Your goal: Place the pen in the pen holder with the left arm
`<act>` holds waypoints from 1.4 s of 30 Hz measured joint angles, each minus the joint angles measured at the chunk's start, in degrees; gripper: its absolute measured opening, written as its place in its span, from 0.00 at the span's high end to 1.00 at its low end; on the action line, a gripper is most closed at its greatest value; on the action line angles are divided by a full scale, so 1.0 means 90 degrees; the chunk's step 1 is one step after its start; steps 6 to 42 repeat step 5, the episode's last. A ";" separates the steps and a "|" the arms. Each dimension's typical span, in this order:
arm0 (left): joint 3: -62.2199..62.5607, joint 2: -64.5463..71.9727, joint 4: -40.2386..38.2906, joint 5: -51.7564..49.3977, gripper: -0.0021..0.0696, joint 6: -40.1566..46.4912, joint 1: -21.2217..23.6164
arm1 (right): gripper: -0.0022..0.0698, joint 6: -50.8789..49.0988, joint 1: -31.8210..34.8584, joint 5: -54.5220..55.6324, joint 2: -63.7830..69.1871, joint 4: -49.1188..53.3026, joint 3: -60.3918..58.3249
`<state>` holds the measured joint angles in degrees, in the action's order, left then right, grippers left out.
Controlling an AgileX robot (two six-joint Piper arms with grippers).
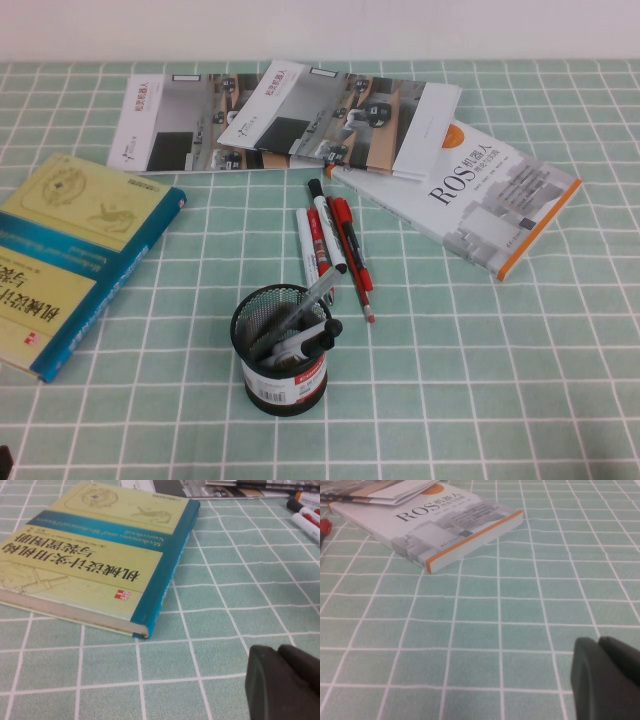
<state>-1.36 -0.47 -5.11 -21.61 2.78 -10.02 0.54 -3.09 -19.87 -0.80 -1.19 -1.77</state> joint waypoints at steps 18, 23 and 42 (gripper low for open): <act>0.0000 0.0000 0.0000 0.0000 0.97 0.0000 0.0000 | 1.00 0.0000 0.0000 0.0000 0.0000 0.0000 0.0000; 0.0000 0.0000 0.0000 0.0000 0.97 0.0000 0.0000 | 1.00 0.0000 0.0000 0.0000 0.0000 0.0000 0.0000; 0.0000 0.0000 0.0000 0.0000 0.97 0.0000 0.0000 | 1.00 0.0000 0.0000 0.0000 0.0000 0.0000 0.0000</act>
